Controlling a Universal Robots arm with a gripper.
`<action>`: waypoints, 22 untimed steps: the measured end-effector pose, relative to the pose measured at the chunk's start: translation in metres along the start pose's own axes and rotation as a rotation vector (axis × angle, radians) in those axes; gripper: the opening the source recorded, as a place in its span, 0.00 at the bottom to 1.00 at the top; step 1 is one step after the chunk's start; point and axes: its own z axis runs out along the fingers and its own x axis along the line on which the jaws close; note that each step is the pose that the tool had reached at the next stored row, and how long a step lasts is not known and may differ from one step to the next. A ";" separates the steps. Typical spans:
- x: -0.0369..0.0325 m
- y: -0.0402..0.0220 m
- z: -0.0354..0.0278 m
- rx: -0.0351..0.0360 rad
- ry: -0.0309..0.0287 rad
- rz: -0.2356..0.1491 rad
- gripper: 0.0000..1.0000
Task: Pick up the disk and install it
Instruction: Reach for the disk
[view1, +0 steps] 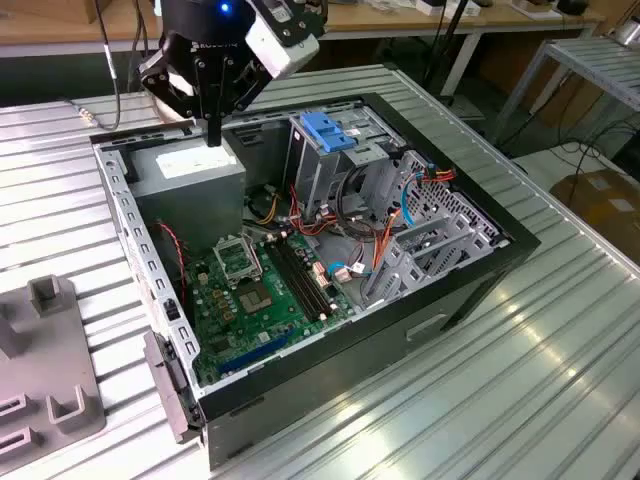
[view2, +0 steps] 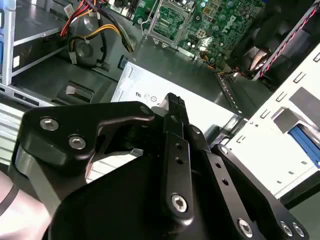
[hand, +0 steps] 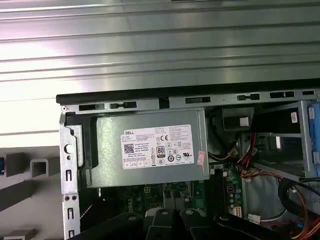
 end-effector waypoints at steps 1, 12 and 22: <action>0.0041 -0.0003 -0.0001 0.0000 0.0000 0.000 0.10; 0.0604 0.0037 -0.0012 0.0001 0.0000 0.000 0.10; 0.1138 0.0039 -0.0022 0.0001 0.0000 0.000 0.10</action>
